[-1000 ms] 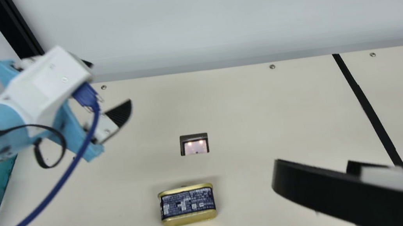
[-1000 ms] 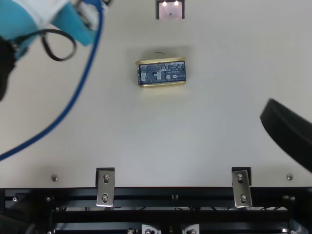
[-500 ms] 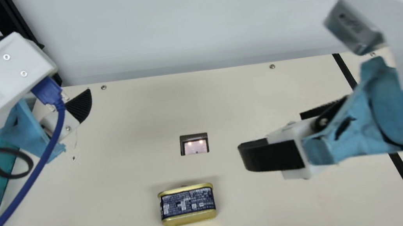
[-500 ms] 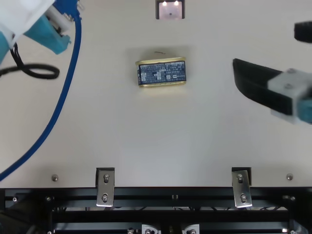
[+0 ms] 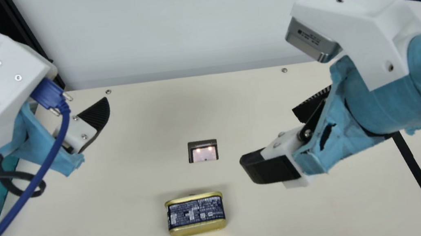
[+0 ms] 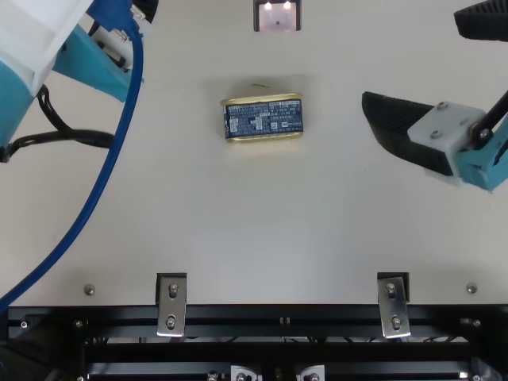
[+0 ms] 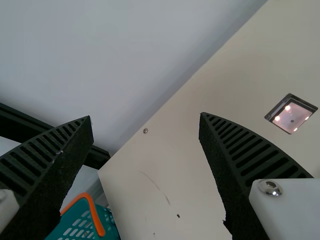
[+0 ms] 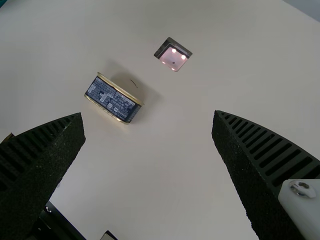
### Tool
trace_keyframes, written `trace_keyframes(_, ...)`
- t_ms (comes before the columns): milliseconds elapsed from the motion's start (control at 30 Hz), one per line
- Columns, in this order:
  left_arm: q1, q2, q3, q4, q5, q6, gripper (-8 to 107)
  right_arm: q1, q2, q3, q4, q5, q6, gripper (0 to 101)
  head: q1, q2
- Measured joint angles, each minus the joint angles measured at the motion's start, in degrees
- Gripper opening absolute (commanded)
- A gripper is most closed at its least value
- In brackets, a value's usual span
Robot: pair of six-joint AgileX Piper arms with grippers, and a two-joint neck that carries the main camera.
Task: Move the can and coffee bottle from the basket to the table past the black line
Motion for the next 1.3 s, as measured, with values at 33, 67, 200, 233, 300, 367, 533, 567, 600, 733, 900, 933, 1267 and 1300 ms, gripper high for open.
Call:
trace_keyframes(33,0.23,0.0,0.12,0.46,-0.12,-0.63,90,0.26,0.32,-0.21,0.0,0.1,0.0,101,0.29,0.0)
trace_keyframes(67,0.34,0.0,0.27,0.65,-0.12,-1.08,90,0.46,0.52,-0.28,-0.06,0.1,-0.12,101,0.0,0.0)
trace_keyframes(200,1.5,-1.02,1.9,1.66,-1.11,-3.42,90,1.88,2.34,-1.07,-0.52,0.1,-1.95,101,0.0,0.0)
trace_keyframes(233,2.01,-1.41,2.51,1.98,-1.69,-4.13,90,2.37,2.92,-1.31,-0.61,0.1,-2.44,101,0.0,0.0)
trace_keyframes(300,2.84,-2.48,3.91,2.13,-2.4,-5.26,90,3.75,4.52,-2.13,-1.7,0.05,-3.75,101,0.0,0.0)
trace_keyframes(367,3.71,-3.77,5.55,2.13,-3.05,-6.31,90,5.08,6.03,-2.97,-2.15,0.16,-4.91,101,0.0,0.0)
trace_keyframes(533,5.6,-7.88,10.14,1.98,-4.49,-8.53,90,8.49,10.15,-5.68,-4.25,0.08,-8.36,101,0.0,0.0)
trace_keyframes(567,5.98,-8.85,11.14,1.85,-4.64,-8.94,90,9.21,11.02,-6.25,-4.88,-0.01,-9.1,101,0.0,0.0)
trace_keyframes(600,6.23,-9.85,12.13,1.85,-4.77,-9.15,90,9.97,11.93,-6.85,-5.42,-0.01,-9.94,101,0.0,0.0)
trace_keyframes(733,7.14,-13.92,16.09,1.1,-4.9,-10.35,90,12.98,15.53,-8.98,-7.15,0.05,-13.03,101,0.0,0.0)
trace_keyframes(900,7.65,-19.81,21.06,0.2,-4.42,-11.45,90,16.24,19.51,-10.79,-9.03,0.09,-16.25,101,0.29,0.0)
trace_keyframes(933,7.65,-20.92,21.95,-0.22,-4.25,-11.69,90,16.83,20.03,-10.9,-9.49,0.09,-16.74,101,0.29,0.0)
trace_keyframes(1267,8.9,-31.44,29.49,-1.72,-3.4,-13.83,90,21.88,25.78,-12.97,-14.09,-0.03,-20.26,101,0.0,0.0)
trace_keyframes(1300,8.9,-31.56,29.49,-1.72,-3.4,-13.83,90,22.26,26.39,-13.15,-14.51,0.07,-20.56,101,0.0,0.0)
